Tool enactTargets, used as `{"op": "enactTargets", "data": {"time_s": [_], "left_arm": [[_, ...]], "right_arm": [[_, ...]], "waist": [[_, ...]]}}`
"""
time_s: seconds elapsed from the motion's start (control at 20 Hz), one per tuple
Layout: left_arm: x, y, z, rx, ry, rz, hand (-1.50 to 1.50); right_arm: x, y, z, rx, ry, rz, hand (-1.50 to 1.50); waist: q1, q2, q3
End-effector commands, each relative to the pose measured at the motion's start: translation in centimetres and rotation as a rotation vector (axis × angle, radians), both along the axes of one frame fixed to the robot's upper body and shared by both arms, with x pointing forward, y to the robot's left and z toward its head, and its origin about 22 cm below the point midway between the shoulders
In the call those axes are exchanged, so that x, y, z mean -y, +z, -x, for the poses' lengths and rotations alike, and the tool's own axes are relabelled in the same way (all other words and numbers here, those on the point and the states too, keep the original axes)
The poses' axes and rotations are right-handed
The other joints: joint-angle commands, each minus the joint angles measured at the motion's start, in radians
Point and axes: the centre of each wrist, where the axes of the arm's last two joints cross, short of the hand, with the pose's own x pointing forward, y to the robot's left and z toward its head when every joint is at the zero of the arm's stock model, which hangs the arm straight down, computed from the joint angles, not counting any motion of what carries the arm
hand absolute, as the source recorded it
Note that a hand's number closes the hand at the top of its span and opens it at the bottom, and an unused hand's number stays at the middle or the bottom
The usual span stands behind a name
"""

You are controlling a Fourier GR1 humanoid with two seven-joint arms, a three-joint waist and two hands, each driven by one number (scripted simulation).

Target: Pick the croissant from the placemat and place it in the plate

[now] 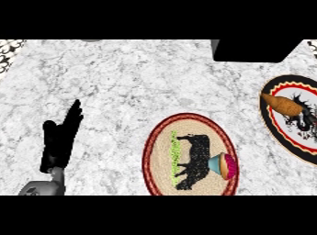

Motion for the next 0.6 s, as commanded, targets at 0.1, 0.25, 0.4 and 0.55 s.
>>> {"op": "enactTargets", "data": {"time_s": [0.1, 0.25, 0.4, 0.55], "left_arm": [[0.1, -0.2, 0.0, -0.014, -0.001, 0.004, 0.00], [2.0, -0.1, -0.2, -0.017, -0.017, 0.009, 0.00], [1.7, 0.3, -0.9, 0.007, 0.001, 0.003, 0.00], [1.5, 0.3, 0.2, 0.007, -0.006, -0.003, 0.00]], "right_arm": [[0.0, -0.4, 0.3, 0.051, 0.043, -0.052, -1.50], [0.9, 0.6, 0.5, 0.043, 0.029, -0.045, -1.50], [2.8, 1.2, 2.5, 0.020, 0.052, -0.023, -1.50], [2.4, 1.4, 1.8, 0.041, -0.019, 0.004, -1.50]], "waist": [[0.007, 0.003, 0.001], [0.009, 0.005, 0.002], [0.000, 0.005, 0.002], [0.016, 0.005, 0.003]]}}
